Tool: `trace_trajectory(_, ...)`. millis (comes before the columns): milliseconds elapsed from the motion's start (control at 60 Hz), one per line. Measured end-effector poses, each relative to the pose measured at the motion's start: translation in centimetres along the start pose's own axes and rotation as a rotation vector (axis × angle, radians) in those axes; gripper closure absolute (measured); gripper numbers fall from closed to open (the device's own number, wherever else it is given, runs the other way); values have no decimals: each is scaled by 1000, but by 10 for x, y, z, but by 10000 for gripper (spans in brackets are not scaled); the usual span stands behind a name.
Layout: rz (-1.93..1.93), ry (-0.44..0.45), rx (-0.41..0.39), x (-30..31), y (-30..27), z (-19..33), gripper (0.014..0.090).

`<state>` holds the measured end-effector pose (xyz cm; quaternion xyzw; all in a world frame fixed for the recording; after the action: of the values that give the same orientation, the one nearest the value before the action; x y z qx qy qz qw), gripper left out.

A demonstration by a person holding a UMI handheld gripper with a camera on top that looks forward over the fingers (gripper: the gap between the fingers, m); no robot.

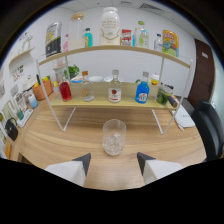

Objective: Make me a cup of Mojito.

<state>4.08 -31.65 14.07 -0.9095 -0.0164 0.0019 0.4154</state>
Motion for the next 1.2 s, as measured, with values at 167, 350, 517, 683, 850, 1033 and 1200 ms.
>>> trace_trajectory(167,-8,6,-14,-1,5,-1,186)
trace_trajectory(350,-1,11,-42,3,26,-12,185)
trace_trajectory(517,9,44,-58,41,34,-29,188)
trace_trajectory(683,29,75,-21,96,-7,-37,185)
trace_trajectory(850,21,75,46,140,-70,-23,185)
trace_trajectory(1033,8,47,74,165,-118,17,183)
trace_trajectory(1200,-11,32,47,176,-128,57,195)
